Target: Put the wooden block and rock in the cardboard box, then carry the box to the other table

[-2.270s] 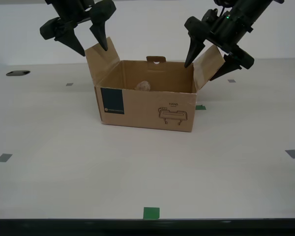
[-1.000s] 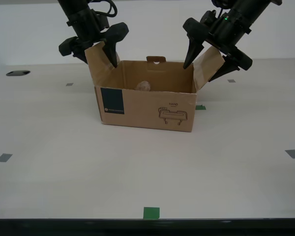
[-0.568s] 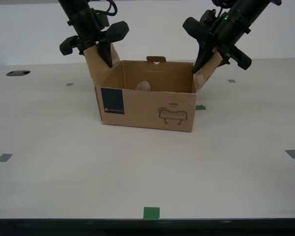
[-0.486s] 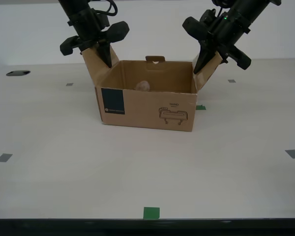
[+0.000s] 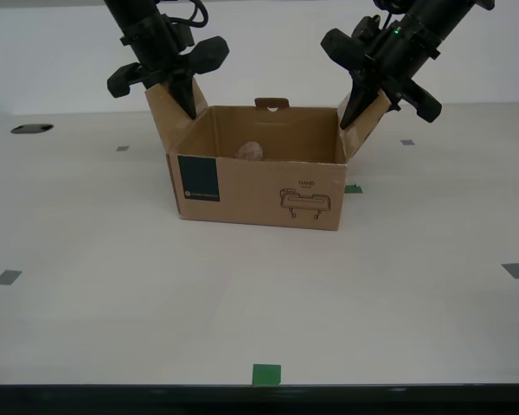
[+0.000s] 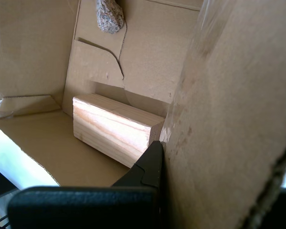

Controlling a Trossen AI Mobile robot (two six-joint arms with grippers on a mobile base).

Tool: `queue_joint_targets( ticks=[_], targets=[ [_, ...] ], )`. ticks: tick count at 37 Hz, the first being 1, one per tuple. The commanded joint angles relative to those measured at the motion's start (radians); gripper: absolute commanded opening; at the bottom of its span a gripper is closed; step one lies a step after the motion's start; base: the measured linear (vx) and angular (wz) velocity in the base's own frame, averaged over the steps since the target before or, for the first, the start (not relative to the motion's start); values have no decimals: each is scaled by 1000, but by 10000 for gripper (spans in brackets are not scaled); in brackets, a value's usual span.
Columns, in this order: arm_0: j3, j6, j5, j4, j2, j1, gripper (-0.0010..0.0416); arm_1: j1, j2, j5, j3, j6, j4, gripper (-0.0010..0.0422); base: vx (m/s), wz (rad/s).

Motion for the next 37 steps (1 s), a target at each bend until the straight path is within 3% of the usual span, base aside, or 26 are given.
queue_joint_targets(
  ticks=[1, 18, 20, 24, 37],
  targets=[
    [0, -2, -3, -1, 0, 0, -1, -1, 0, -3, 0, 0, 0, -1, 0, 0],
    [0, -4, -3, -1, 0, -1, -1, -1, 0, -2, 0, -39, 11, -1, 0, 0],
    [0, -3, -3, -1, 0, -1, -1, -1, 0, 12, 0, -42, 12, -1, 0, 0],
    [0, -3, -3, -1, 0, -1, -1, -2, 0, 85, 0, -54, 13, -1, 0, 0],
    [81, -17, -3, -63, 0, -7, -1, -6, -2, 88, 0, -64, 15, -1, 0, 0]
  ],
)
